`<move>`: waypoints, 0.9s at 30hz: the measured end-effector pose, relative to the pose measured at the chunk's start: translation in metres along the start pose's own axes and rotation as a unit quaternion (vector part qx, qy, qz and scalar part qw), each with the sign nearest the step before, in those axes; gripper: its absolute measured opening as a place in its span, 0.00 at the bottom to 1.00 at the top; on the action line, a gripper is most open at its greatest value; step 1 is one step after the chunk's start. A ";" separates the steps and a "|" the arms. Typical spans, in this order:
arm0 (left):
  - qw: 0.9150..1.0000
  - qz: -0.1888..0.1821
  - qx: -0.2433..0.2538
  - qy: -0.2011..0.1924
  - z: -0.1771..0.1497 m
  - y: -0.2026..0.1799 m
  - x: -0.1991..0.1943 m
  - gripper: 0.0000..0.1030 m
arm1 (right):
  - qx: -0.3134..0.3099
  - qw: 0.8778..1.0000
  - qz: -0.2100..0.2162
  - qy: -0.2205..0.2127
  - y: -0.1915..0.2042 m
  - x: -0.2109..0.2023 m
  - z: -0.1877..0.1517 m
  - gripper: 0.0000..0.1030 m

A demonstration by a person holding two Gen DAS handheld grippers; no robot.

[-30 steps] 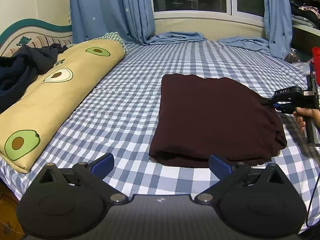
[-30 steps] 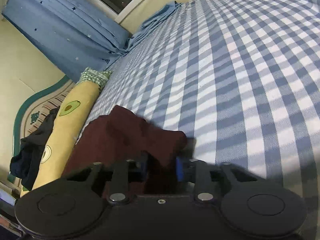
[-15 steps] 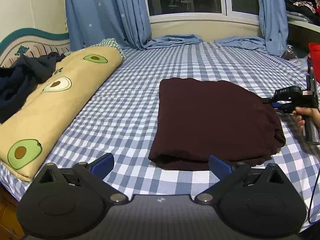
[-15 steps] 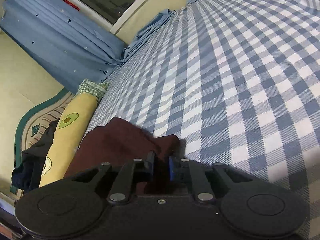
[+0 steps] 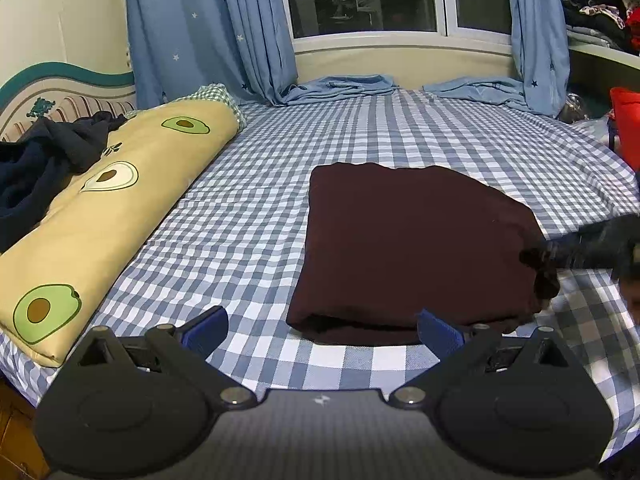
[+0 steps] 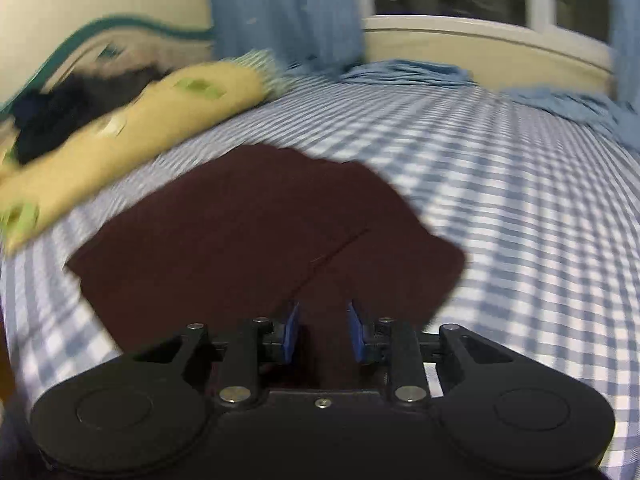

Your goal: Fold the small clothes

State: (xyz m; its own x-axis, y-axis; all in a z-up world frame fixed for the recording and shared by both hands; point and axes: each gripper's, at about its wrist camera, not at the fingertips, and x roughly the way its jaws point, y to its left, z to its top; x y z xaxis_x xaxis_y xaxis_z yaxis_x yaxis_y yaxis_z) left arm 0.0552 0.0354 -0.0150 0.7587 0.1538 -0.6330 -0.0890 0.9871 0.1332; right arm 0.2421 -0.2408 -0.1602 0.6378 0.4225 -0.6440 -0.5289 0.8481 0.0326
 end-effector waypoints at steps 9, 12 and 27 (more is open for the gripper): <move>1.000 0.006 -0.008 -0.002 -0.001 0.008 -0.005 0.99 | 0.044 0.999 0.019 -0.002 -0.012 -0.019 -0.033 0.27; 1.000 0.007 -0.008 -0.003 -0.001 0.008 -0.005 0.99 | 0.027 0.999 0.036 -0.030 0.003 -0.034 -0.024 0.27; 1.000 0.006 0.002 -0.003 -0.004 0.006 -0.005 0.99 | 0.044 0.998 0.034 -0.015 0.027 -0.052 -0.035 0.52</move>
State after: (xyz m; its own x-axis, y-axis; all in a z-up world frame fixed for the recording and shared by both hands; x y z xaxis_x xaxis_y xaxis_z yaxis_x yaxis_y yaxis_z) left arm 0.0483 0.0410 -0.0141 0.7613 0.1663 -0.6267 -0.0966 0.9849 0.1439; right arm 0.1747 -0.2509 -0.1529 0.6194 0.4890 -0.6142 -0.5211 0.8412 0.1442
